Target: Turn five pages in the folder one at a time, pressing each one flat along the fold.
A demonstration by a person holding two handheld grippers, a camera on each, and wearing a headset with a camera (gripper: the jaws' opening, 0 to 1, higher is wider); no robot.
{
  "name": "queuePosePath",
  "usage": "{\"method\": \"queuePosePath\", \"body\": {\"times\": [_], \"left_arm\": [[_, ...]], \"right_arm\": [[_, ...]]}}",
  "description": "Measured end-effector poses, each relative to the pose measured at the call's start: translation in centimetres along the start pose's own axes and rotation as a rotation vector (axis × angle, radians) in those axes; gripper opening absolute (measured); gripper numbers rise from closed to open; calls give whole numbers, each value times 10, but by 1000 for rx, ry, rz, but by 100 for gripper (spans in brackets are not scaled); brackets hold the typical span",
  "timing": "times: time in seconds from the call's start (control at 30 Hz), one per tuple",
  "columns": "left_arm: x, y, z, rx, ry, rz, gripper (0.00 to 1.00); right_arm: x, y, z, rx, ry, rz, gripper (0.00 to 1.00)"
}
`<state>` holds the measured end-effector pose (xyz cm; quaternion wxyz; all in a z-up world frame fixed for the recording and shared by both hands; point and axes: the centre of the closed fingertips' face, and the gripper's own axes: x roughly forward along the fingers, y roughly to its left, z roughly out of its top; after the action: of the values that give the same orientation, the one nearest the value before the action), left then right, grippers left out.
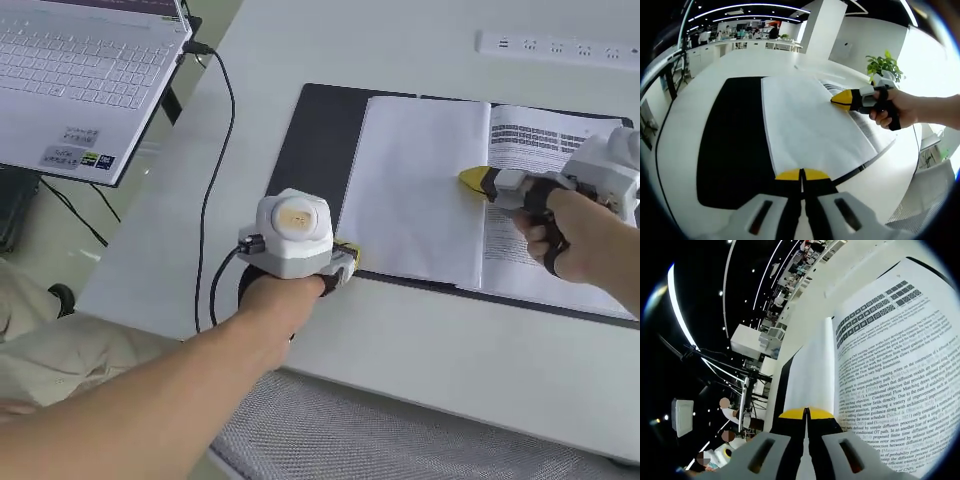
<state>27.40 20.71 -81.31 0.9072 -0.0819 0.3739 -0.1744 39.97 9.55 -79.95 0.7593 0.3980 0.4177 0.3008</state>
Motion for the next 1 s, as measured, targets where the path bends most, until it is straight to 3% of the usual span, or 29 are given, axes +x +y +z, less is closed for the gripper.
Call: {"method": "queuePosePath", "body": {"times": [0.43, 0.83, 1.0], "left_arm": [[3, 3, -1, -13, -6, 1, 0], [4, 3, -1, -25, -15, 0, 0], [3, 2, -1, -31, -22, 0, 0]], "right_arm": [[12, -1, 27, 83, -52, 30, 0], [25, -6, 46, 120, -27, 17, 0], [29, -9, 57, 132, -45, 12, 0]]}}
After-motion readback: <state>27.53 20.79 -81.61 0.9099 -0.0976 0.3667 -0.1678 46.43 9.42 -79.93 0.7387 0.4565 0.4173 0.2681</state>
